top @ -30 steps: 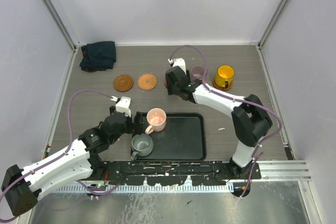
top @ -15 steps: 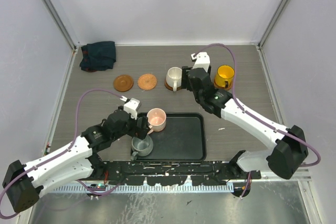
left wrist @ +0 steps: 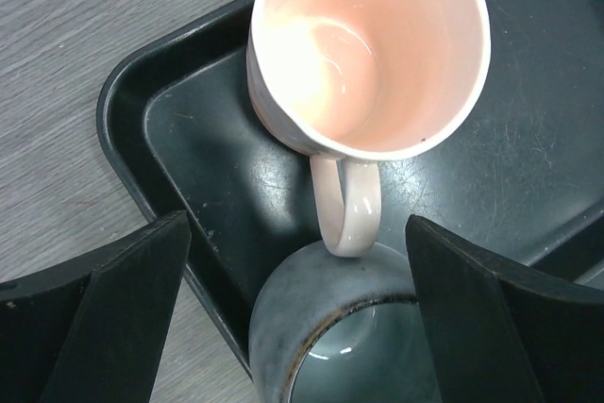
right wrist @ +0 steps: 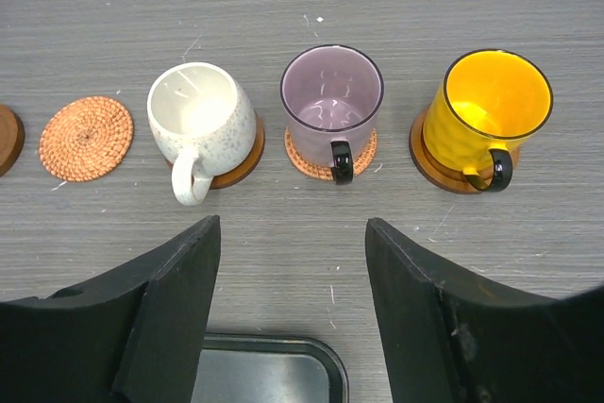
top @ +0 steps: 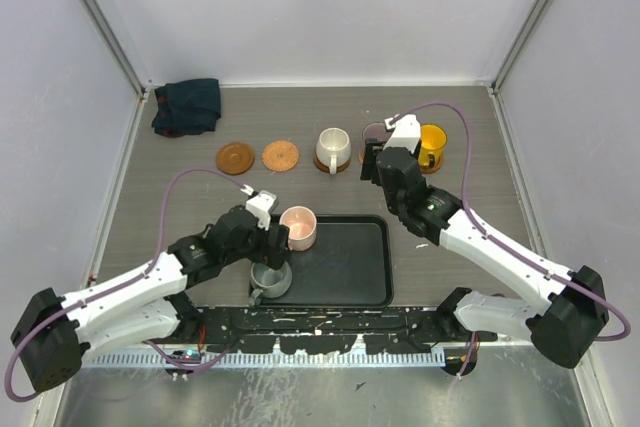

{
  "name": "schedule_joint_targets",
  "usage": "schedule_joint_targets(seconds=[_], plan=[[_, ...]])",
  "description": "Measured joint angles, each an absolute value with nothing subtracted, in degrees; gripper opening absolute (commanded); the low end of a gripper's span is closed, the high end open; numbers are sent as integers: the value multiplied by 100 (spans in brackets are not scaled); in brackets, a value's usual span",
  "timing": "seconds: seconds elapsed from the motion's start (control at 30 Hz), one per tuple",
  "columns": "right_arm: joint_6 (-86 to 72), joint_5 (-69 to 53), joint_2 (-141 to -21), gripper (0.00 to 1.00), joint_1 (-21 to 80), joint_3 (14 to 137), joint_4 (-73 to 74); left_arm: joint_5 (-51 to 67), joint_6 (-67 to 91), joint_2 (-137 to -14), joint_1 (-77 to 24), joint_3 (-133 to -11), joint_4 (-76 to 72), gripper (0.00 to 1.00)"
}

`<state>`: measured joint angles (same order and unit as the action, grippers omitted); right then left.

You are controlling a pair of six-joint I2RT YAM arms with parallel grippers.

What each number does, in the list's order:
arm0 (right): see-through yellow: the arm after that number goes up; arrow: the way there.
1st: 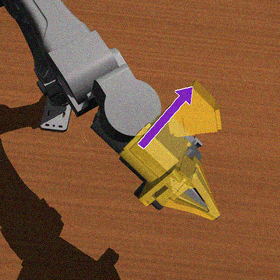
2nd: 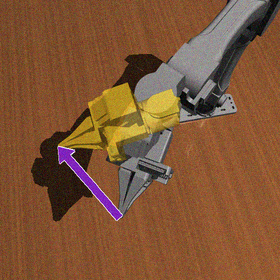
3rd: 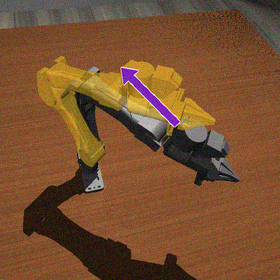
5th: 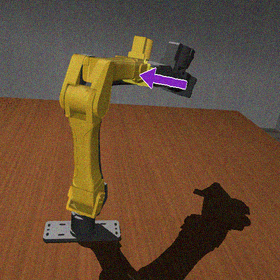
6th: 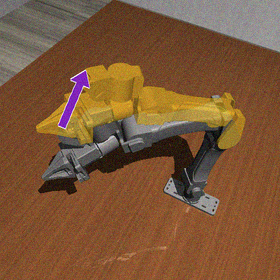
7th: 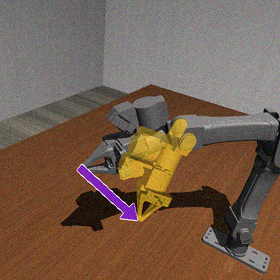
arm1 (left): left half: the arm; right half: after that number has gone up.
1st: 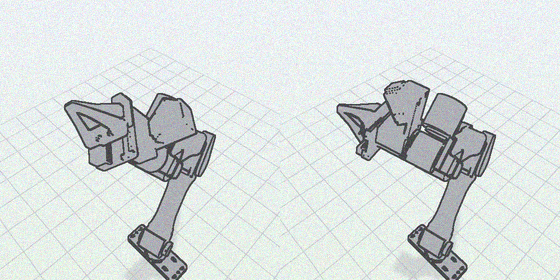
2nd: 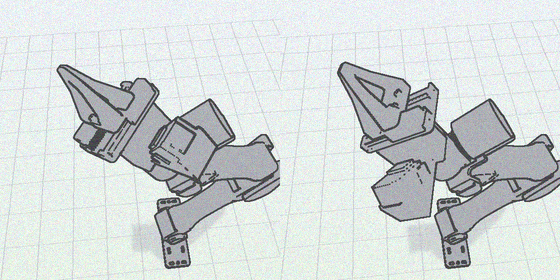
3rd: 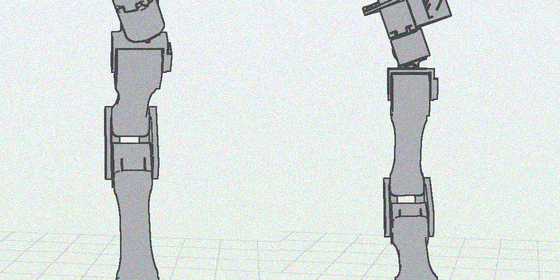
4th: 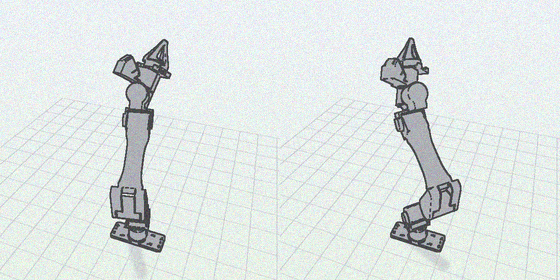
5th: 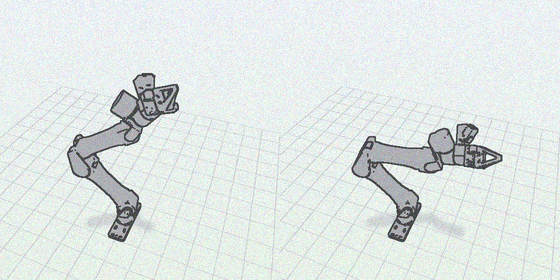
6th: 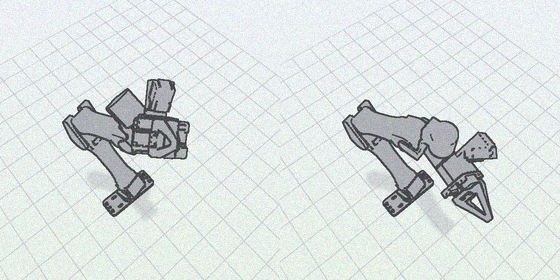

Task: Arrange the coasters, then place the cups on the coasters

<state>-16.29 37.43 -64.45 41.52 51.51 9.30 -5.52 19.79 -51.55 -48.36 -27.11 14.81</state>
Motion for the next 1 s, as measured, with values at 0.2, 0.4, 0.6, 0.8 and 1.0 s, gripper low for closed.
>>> schedule_joint_targets(seconds=[0.2, 0.4, 0.6, 0.8, 1.0], plan=[[-1647, 3743, -6427, 65, 4152, 5028, 862, -552, 2018, -5660, -4838, -2727, 1100, 98], [-1643, 3795, -6333, 64, 4152, 4853, 858, -548, 2034, -6252, -4842, -2877, 880, 77], [-1643, 3865, -6211, 64, 4152, 4777, 856, -550, 2080, -6521, -4864, -2961, 731, 56], [-1647, 3848, -6171, 59, 4152, 4753, 823, -480, 2143, -6624, -4897, -3009, 666, 43], [-1697, 3747, -6180, 49, 4152, 4670, 812, -397, 2150, -6641, -4941, -3041, 609, 18]])
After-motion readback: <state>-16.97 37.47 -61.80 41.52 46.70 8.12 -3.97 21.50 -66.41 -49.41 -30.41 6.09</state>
